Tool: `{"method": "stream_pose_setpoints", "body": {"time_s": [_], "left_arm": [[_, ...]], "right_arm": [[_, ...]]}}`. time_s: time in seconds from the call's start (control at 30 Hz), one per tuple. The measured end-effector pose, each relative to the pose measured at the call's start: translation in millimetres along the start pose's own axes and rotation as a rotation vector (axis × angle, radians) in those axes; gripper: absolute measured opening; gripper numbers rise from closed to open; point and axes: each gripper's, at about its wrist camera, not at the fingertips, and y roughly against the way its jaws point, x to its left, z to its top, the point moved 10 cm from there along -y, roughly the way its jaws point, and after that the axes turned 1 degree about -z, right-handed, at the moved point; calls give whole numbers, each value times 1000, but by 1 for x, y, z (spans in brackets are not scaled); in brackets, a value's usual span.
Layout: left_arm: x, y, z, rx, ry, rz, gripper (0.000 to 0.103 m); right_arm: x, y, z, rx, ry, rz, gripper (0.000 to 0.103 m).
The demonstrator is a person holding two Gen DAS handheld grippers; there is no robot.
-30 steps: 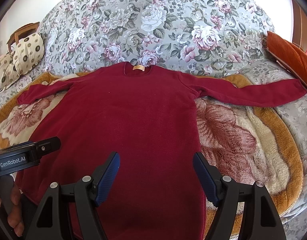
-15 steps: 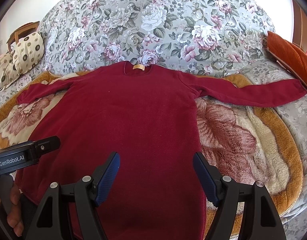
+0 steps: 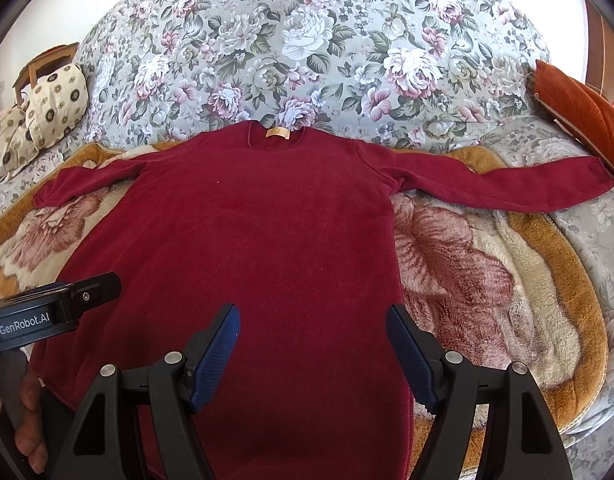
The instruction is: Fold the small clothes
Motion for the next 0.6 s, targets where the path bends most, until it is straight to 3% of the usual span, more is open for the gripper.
{"method": "stream_pose_setpoints", "body": {"time_s": [0.6], "left_arm": [[-1, 0, -1, 0, 0, 0, 103]], "right_arm": [[0, -2, -1, -2, 0, -1, 73]]}}
